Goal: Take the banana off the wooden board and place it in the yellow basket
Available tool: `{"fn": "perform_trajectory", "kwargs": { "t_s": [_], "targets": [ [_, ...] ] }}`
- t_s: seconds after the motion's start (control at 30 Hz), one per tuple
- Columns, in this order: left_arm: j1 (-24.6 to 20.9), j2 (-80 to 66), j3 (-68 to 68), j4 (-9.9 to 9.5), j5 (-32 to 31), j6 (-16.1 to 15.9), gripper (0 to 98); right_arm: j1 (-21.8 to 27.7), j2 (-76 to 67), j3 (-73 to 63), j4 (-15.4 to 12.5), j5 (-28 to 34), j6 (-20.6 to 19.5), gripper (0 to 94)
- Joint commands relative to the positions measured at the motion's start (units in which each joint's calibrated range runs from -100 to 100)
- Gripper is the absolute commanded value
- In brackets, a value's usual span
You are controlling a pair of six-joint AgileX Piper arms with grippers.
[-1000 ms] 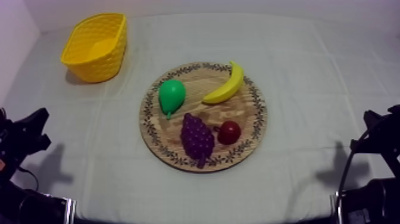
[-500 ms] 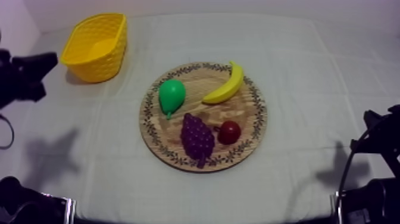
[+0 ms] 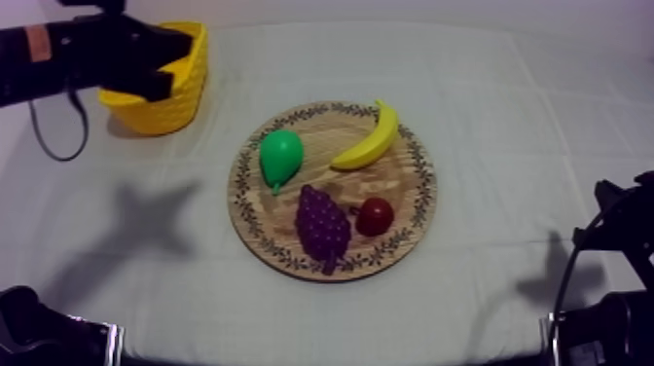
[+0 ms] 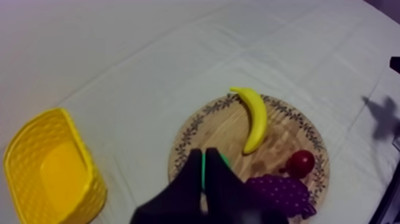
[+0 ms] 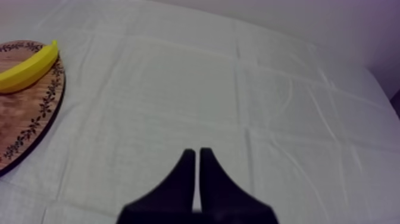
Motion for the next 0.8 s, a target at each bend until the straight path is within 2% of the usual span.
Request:
{"fn": "perform_trajectory", "kwargs": {
  "t_s": [0.0,0.17,0.33,0.77],
  "targets": [
    [1.6,5.5,-4.2,-0.39,1.4,0.2,0.1,0.0,0.0,0.1,0.0,0.0,0.0,0.4],
    [3.7,13.4,-11.2,-1.17,5.4,0.1,0.1,0.0,0.0,0.1,0.0,0.0,0.0,0.4],
    [5.1,19.6,-15.0,-1.53,6.4,0.1,0.1,0.0,0.0,0.1,0.0,0.0,0.0,0.4],
    [6.5,30.9,-18.0,-1.01,7.5,0.6,0.1,0.0,0.0,0.1,0.0,0.0,0.0,0.4]
  ]
}}
